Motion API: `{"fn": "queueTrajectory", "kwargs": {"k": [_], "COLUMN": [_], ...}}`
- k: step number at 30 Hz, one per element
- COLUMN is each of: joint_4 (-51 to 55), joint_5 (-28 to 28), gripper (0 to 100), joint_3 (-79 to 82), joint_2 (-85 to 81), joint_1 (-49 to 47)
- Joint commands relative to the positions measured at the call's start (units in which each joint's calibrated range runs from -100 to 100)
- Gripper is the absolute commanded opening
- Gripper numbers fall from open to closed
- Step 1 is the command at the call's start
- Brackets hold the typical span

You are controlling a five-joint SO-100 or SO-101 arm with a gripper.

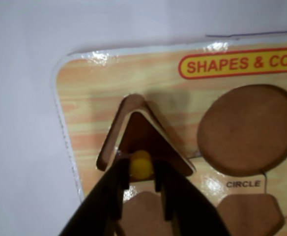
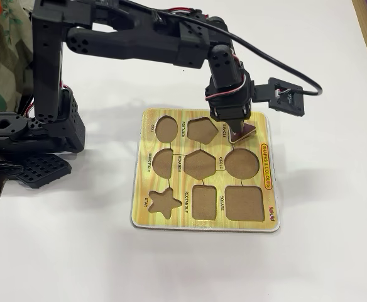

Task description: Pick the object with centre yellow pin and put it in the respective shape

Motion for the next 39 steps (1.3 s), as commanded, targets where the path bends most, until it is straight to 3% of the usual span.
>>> {"fn": "queueTrajectory", "kwargs": {"k": [1, 11, 17, 39], "joint_4": [-0.61, -0.79, -6.23, -2.17], "joint_5": [-0.14, -0.14, -0.14, 0.02], "gripper": [3, 3, 4, 4], "joint_3": [-0.72, -1.17, -0.99, 0.00], "joint_2": [-1.01, -1.01, -1.01, -1.01], "joint_1": [-1.14, -1.34, -0.94, -0.46]}}
